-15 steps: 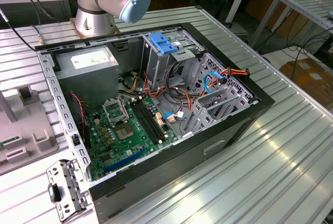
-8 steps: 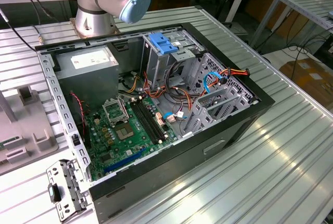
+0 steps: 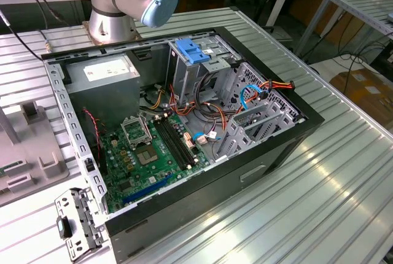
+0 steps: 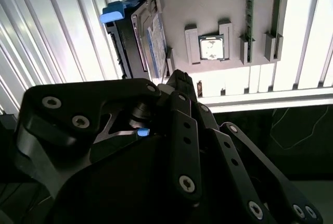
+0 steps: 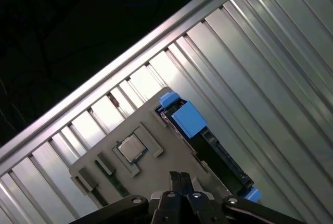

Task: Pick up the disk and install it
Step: 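Pick up the disk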

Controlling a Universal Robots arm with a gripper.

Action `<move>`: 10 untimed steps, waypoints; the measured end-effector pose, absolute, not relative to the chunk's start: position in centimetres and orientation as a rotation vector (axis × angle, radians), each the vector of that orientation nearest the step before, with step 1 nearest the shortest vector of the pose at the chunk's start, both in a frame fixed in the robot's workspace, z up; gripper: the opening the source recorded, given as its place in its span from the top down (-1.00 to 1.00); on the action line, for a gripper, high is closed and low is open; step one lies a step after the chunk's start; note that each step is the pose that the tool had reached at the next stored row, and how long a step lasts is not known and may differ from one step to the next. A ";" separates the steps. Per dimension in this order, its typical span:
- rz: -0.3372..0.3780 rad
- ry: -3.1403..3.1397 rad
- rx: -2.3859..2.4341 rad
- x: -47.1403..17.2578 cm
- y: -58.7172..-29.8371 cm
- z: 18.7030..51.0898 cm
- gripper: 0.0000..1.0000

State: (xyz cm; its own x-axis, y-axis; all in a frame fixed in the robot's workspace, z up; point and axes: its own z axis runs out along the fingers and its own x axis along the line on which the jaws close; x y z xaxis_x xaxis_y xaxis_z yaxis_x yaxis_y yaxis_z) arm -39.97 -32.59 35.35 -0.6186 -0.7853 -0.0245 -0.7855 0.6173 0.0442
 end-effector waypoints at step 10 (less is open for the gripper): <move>0.079 2.766 -1.486 -40.0 -32.6 35.4 0.79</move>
